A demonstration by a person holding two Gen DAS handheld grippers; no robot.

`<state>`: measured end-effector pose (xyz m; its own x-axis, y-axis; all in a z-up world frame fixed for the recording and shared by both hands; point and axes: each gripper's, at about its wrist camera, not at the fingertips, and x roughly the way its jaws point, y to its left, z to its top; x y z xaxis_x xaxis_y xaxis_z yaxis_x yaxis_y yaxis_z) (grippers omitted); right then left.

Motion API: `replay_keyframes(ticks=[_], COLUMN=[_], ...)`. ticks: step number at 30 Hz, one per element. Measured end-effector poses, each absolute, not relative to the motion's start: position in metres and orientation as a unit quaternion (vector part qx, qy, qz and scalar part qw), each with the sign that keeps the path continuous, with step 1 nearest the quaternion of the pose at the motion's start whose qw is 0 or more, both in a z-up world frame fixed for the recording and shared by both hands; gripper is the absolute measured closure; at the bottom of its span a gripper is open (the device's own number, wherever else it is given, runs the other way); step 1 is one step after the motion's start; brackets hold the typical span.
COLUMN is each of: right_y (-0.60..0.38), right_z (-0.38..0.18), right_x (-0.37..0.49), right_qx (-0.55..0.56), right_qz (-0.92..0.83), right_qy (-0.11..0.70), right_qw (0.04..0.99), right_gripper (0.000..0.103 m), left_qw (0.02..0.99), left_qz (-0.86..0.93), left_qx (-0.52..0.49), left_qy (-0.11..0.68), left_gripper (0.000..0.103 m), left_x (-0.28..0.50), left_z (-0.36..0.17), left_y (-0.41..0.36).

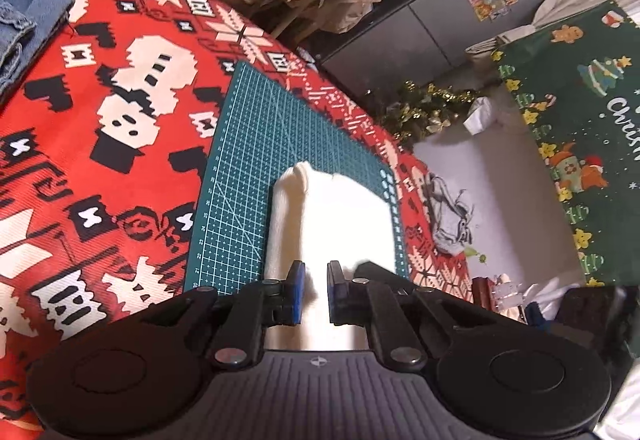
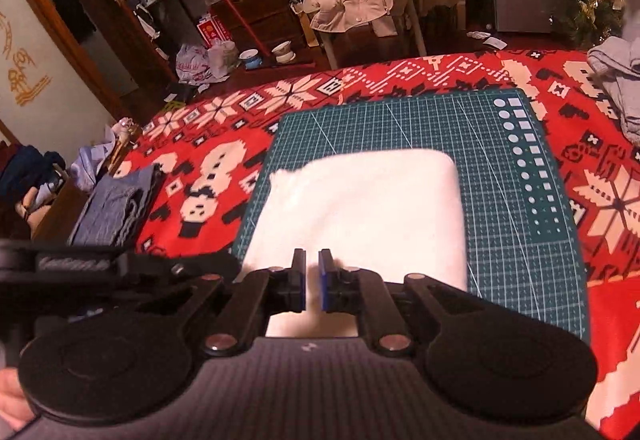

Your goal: Fold clothes

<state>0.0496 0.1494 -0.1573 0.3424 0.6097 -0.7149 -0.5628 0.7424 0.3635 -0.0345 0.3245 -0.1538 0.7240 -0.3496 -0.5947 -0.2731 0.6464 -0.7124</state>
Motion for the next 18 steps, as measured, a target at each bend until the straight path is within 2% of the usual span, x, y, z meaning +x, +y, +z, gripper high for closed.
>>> replay_keyframes(ticks=[5, 7, 8, 9, 13, 14, 15, 17, 18], right_y=[0.165, 0.152, 0.145, 0.138, 0.11, 0.102, 0.095, 0.082, 0.076], right_z=[-0.167, -0.16, -0.157, -0.153, -0.138, -0.135, -0.132, -0.127, -0.125], right_x=[0.059, 0.054, 0.051, 0.049, 0.037, 0.034, 0.031, 0.024, 0.02], right_qx=[0.005, 0.002, 0.001, -0.001, -0.006, -0.014, -0.024, -0.044, -0.054], right_qz=[0.359, 0.361, 0.362, 0.363, 0.366, 0.366, 0.365, 0.364, 0.364], right_qy=[0.45, 0.447, 0.445, 0.443, 0.436, 0.436, 0.437, 0.437, 0.437], right_qw=[0.817, 0.819, 0.819, 0.82, 0.822, 0.822, 0.822, 0.821, 0.821], right_gripper=[0.096, 0.092, 0.088, 0.079, 0.076, 0.074, 0.066, 0.058, 0.051], left_qw=[0.829, 0.831, 0.831, 0.831, 0.836, 0.836, 0.836, 0.84, 0.844], left_qz=[-0.019, -0.018, -0.017, -0.017, -0.016, -0.012, -0.004, 0.012, 0.017], left_qx=[-0.412, -0.399, -0.389, -0.38, -0.336, -0.323, -0.31, -0.277, -0.263], left_qy=[0.379, 0.388, 0.397, 0.406, 0.434, 0.444, 0.454, 0.466, 0.468], left_gripper=[0.094, 0.093, 0.085, 0.075, 0.062, 0.055, 0.048, 0.042, 0.038], left_x=[-0.04, -0.042, -0.042, -0.042, -0.037, -0.035, -0.034, -0.034, -0.034], left_z=[-0.15, -0.146, -0.144, -0.142, -0.131, -0.129, -0.126, -0.121, -0.119], left_y=[0.32, 0.318, 0.316, 0.314, 0.303, 0.3, 0.296, 0.287, 0.283])
